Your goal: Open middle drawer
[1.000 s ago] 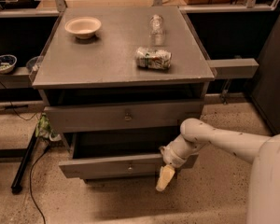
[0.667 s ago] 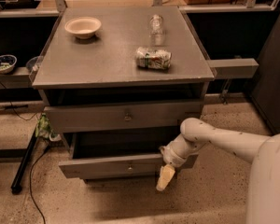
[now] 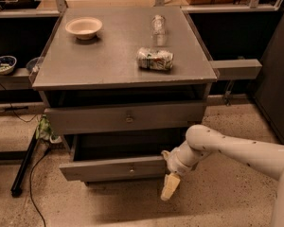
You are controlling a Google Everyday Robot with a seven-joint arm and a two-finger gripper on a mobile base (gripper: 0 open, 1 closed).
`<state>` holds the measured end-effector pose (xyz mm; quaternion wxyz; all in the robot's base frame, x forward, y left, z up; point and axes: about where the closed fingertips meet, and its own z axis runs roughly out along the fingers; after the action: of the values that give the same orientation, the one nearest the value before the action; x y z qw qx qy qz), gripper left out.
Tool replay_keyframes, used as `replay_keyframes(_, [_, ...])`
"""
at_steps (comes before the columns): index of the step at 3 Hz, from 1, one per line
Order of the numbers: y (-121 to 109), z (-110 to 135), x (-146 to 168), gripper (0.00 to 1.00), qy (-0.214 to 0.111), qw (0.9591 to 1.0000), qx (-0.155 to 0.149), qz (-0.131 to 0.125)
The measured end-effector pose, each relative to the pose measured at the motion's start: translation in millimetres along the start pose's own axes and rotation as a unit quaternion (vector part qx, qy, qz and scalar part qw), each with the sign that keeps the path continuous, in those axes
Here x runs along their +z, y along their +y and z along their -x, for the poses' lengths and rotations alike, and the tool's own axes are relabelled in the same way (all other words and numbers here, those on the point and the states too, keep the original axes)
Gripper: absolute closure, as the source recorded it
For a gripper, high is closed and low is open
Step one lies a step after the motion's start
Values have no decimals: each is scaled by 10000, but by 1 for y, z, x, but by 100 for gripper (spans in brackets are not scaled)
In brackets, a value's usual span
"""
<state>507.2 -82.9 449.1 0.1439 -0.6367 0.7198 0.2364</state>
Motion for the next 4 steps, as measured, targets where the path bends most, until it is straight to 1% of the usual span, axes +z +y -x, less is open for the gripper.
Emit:
replay_keyframes(1, [0, 0, 0, 0, 1, 10000, 0, -1])
replay_keyframes(2, [-19, -1, -2, 0, 298, 9990, 67, -336])
replay_keyframes(3, [-48, 8, -7, 0, 734, 9946, 174, -716])
replay_keyframes(4, [-48, 7, -7, 0, 734, 9946, 174, -714])
